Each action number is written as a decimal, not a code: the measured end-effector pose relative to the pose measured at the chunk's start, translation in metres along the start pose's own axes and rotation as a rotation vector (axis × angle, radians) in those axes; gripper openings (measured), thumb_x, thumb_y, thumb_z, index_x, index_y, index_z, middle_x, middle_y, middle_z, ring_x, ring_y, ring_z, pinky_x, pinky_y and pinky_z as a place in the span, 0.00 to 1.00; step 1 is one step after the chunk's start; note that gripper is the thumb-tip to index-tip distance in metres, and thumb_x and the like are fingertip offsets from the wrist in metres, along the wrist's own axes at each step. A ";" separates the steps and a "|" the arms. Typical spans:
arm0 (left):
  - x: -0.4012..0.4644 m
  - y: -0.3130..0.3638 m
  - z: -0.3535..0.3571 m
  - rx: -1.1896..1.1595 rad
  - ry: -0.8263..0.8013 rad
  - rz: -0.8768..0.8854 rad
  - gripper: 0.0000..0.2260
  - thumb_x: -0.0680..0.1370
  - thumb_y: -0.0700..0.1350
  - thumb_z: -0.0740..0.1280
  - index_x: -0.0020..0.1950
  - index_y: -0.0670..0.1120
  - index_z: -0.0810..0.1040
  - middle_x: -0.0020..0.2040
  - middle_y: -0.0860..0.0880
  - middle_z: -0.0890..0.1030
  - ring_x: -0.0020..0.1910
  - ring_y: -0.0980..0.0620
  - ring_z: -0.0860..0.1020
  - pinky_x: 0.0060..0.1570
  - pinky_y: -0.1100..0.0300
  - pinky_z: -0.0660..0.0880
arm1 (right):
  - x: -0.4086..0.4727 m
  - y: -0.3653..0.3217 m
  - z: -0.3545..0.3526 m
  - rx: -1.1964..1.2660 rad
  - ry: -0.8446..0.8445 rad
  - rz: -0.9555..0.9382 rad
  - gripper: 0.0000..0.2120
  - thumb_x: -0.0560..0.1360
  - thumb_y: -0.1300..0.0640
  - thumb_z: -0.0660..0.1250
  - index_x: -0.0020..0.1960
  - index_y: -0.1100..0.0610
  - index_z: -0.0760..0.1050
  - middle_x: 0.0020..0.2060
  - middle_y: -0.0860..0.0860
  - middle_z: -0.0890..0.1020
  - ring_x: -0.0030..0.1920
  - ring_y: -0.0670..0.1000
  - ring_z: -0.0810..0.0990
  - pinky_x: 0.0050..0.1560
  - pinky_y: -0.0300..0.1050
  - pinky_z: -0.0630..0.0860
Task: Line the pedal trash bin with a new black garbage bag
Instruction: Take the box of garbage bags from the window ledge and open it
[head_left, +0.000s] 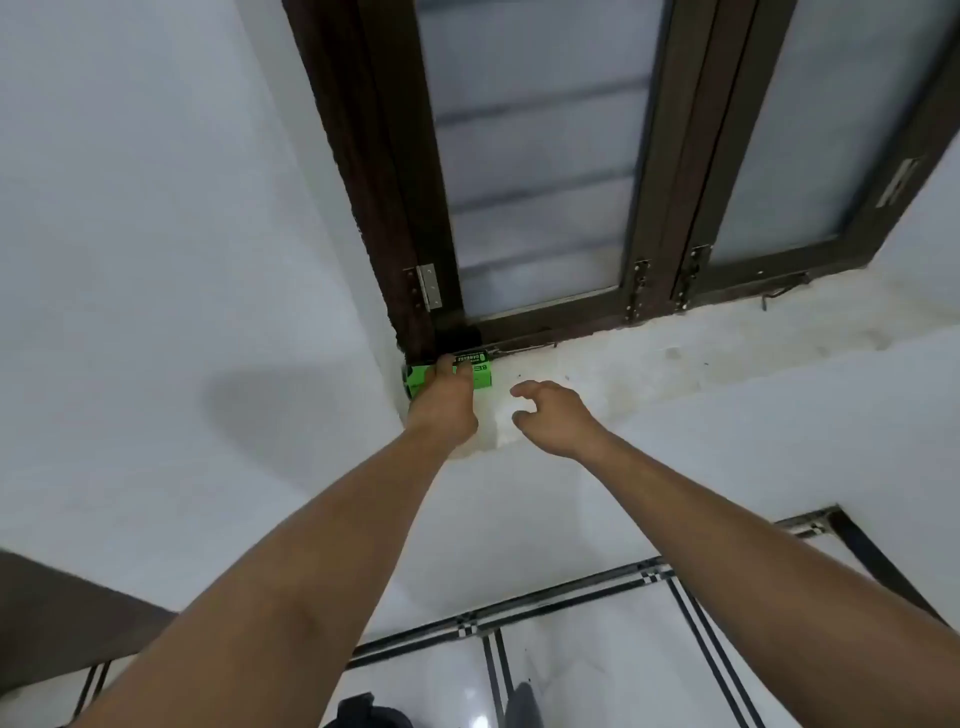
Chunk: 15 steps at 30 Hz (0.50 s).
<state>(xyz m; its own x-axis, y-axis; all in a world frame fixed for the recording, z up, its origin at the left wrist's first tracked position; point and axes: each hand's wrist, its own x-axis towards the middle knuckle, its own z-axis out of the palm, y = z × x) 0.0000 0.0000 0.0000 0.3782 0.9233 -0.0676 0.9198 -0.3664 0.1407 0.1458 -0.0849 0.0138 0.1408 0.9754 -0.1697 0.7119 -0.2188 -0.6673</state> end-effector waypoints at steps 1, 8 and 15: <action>0.010 -0.001 0.000 0.057 -0.006 -0.020 0.36 0.75 0.35 0.70 0.81 0.45 0.59 0.81 0.42 0.56 0.78 0.40 0.63 0.68 0.49 0.73 | 0.011 -0.001 0.000 0.018 0.001 0.001 0.23 0.79 0.58 0.62 0.74 0.53 0.70 0.73 0.54 0.71 0.70 0.54 0.72 0.63 0.40 0.69; 0.058 -0.021 0.019 0.228 -0.024 -0.122 0.31 0.80 0.39 0.63 0.81 0.45 0.56 0.75 0.40 0.63 0.74 0.38 0.63 0.71 0.49 0.67 | 0.067 -0.004 0.011 0.136 -0.046 0.060 0.23 0.79 0.60 0.61 0.74 0.53 0.70 0.71 0.53 0.75 0.64 0.54 0.77 0.53 0.36 0.70; 0.056 -0.019 0.018 -0.033 -0.072 -0.178 0.30 0.80 0.44 0.63 0.82 0.54 0.59 0.71 0.40 0.68 0.68 0.38 0.70 0.68 0.49 0.70 | 0.087 0.002 0.022 0.440 -0.074 0.178 0.22 0.76 0.60 0.62 0.70 0.51 0.71 0.68 0.50 0.77 0.62 0.54 0.78 0.56 0.45 0.75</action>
<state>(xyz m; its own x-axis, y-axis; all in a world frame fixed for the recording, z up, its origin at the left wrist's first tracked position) 0.0055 0.0564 -0.0242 0.2177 0.9621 -0.1644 0.9692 -0.1932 0.1529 0.1442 -0.0005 -0.0179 0.1735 0.9208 -0.3492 0.3206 -0.3881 -0.8640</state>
